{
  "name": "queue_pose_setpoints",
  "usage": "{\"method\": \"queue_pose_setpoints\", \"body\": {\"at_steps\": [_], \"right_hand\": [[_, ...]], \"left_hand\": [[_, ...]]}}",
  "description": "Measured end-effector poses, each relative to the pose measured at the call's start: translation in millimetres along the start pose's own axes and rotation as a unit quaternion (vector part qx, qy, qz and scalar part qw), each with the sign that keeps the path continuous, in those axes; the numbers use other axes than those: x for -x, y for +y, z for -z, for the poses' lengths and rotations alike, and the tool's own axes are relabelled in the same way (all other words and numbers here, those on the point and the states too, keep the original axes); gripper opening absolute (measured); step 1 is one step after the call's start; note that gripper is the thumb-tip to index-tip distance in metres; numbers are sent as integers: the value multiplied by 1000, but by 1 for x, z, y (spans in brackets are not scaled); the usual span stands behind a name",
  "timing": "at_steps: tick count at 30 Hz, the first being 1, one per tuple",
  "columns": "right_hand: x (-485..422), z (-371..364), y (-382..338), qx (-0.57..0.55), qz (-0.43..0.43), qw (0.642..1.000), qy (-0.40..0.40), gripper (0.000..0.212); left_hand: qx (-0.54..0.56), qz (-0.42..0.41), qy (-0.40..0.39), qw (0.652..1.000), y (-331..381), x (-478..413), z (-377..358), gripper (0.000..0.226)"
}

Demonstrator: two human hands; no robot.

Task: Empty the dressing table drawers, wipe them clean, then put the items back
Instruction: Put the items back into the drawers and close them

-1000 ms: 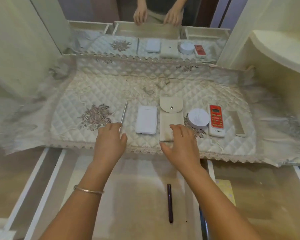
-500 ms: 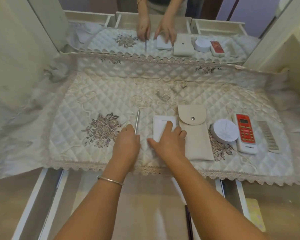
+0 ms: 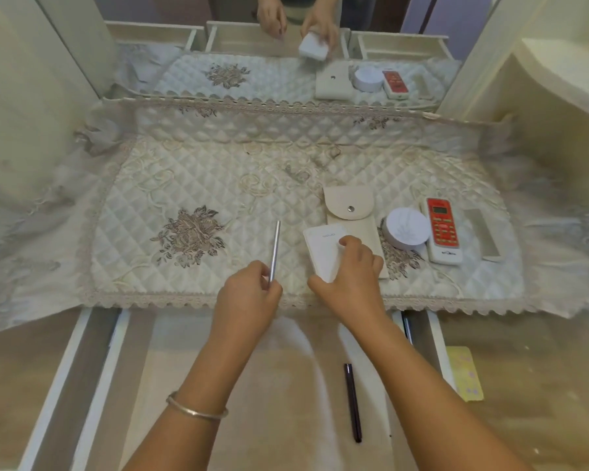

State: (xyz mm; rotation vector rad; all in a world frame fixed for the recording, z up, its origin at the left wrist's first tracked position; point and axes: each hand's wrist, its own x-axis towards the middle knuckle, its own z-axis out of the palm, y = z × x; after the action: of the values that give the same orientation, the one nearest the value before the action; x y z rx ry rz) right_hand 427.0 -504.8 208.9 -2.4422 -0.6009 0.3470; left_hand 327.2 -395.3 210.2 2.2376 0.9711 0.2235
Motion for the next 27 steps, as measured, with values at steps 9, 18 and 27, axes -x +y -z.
{"method": "queue_pose_setpoints", "body": {"at_steps": [9,18,27], "right_hand": [[79,40,82,-23,-25,996,79,69],[115,51,149,-28,-63,996,59,68],[120,45,157,-39,-44,996,69,66]], "left_hand": [[3,40,-97,994,-5,110,-91,11],[-42,139,-180,973,-36,140,-180,8],[-58,147,-173,972,-44,149,-187,18]]}}
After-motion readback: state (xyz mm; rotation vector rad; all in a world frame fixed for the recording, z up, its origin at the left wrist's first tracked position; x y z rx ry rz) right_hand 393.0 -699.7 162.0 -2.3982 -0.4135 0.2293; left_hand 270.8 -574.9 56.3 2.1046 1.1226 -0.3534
